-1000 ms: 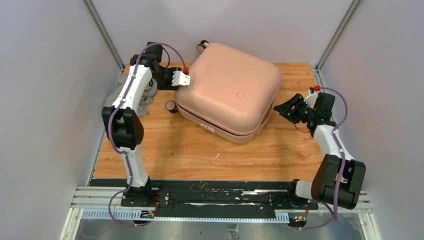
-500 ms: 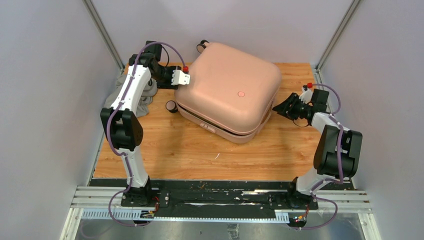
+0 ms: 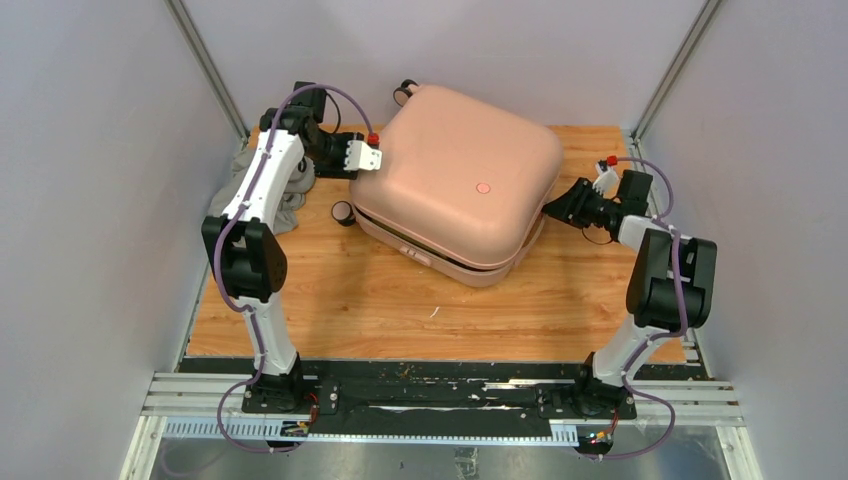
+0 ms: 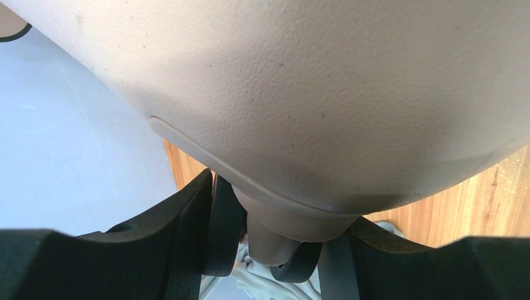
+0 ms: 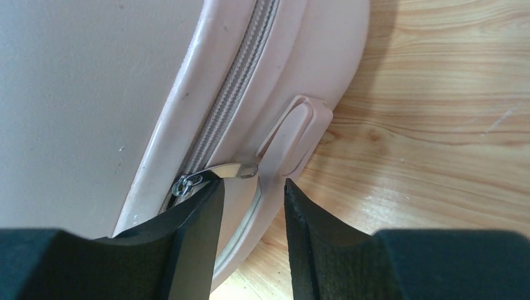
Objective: Pack the luggage
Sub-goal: Zip the luggage at the center of the board.
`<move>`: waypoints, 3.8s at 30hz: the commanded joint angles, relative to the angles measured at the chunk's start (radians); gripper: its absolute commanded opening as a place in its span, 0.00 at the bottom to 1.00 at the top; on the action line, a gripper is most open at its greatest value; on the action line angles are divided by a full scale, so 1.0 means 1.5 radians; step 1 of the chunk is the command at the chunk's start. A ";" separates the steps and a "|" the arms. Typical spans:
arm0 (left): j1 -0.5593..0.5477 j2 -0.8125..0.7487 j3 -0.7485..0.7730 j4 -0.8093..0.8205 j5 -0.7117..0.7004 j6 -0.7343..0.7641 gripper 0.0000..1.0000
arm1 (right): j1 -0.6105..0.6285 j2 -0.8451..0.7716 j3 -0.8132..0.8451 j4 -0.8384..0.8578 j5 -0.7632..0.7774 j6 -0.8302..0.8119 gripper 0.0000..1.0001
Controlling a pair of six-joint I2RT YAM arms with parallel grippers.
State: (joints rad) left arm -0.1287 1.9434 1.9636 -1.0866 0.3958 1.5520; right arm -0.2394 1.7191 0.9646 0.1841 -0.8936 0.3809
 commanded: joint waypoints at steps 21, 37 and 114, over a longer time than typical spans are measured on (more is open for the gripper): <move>-0.012 -0.021 0.030 0.049 -0.011 -0.046 0.00 | 0.061 0.023 -0.030 0.045 0.028 0.050 0.00; -0.015 -0.023 0.009 0.050 -0.021 -0.033 0.00 | 0.087 -0.098 -0.100 -0.019 0.117 0.084 0.50; 0.007 0.011 0.044 0.145 0.000 -0.089 0.00 | 0.037 -0.165 -0.234 0.365 0.078 0.106 0.63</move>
State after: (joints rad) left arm -0.1089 2.0377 2.0197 -0.9520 0.3336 1.5173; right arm -0.0849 1.4086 0.5903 0.5140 -0.5507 0.4431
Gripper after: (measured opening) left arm 0.544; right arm 0.635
